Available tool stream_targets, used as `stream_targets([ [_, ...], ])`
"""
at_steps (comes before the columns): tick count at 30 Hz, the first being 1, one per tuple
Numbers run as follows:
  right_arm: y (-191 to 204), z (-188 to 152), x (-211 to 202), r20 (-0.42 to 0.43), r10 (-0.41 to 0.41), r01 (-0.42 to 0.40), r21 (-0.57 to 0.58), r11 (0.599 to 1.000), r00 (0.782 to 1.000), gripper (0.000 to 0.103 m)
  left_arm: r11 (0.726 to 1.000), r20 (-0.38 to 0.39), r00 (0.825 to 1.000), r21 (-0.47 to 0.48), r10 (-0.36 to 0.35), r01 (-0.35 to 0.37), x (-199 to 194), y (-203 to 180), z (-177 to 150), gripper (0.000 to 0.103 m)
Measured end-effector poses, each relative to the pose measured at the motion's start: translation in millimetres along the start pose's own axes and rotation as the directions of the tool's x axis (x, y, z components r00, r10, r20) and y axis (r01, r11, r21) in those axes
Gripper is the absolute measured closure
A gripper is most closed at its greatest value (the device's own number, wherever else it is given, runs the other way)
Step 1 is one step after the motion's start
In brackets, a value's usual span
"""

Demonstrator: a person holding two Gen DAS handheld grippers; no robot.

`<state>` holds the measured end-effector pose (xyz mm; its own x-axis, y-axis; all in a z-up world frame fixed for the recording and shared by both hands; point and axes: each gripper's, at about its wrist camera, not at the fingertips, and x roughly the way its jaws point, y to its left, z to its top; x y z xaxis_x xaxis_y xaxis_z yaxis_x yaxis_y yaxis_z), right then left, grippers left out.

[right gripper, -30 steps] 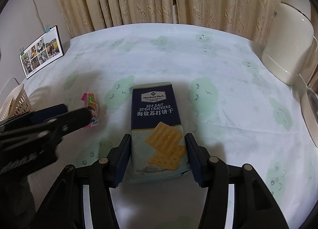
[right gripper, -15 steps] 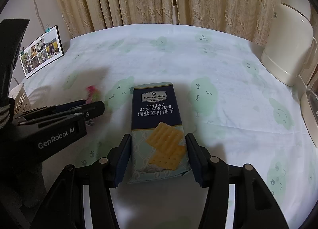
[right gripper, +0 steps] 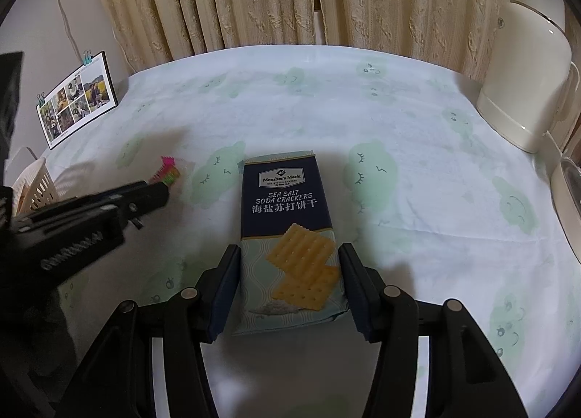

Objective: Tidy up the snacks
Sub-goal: 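Grasp the pink candy stick with the left gripper while the right lifts the cracker box, then carry the pink candy stick into the basket and open the left gripper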

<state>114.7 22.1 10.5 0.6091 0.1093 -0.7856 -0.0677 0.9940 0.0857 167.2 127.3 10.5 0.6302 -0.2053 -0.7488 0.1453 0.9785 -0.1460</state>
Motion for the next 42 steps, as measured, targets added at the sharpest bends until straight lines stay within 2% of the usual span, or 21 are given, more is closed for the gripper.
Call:
stream_targets([
  [5, -1.2, 0.4, 0.7, 0.005, 0.015, -0.015, 0.014, 1.0, 1.0, 0.047, 1.0, 0.028, 1.0, -0.014, -0.009, 0.009, -14.5, 1.9, 3.0, 0.084],
  [10, 2.4, 7.5, 8.8, 0.008, -0.011, 0.011, 0.003, 1.0, 1.0, 0.044, 1.0, 0.045, 0.999, -0.009, -0.023, 0.024, -24.6, -3.0, 3.0, 0.084],
  [12, 5.1, 8.2, 10.1, 0.007, -0.028, 0.028, -0.009, 1.0, 1.0, 0.045, 1.0, 0.063, 0.998, -0.002, -0.018, 0.018, -31.0, -5.2, 2.1, 0.084],
  [14, 4.2, 7.2, 9.3, 0.01, -0.034, 0.034, -0.011, 0.999, 0.999, 0.055, 1.0, 0.083, 0.997, 0.003, -0.01, 0.009, -38.0, -6.2, 1.6, 0.084],
  [19, 0.8, 5.0, 6.9, 0.016, -0.026, 0.026, 0.005, 1.0, 1.0, 0.055, 1.0, 0.129, 0.992, 0.004, 0.007, -0.008, -54.3, -4.6, 2.9, 0.084],
  [30, -11.9, 5.1, -14.7, 0.072, 0.144, -0.151, 0.111, 0.982, 0.987, 0.056, 0.999, 0.222, 0.975, -0.03, 0.033, -0.027, -89.6, 11.6, 6.2, 0.084],
  [42, -0.3, 2.0, -21.6, 0.087, 0.174, -0.182, 0.091, 0.979, 0.981, 0.056, 0.995, 0.281, 0.956, -0.084, 0.082, -0.06, -120.2, 37.6, -3.3, 0.084],
])
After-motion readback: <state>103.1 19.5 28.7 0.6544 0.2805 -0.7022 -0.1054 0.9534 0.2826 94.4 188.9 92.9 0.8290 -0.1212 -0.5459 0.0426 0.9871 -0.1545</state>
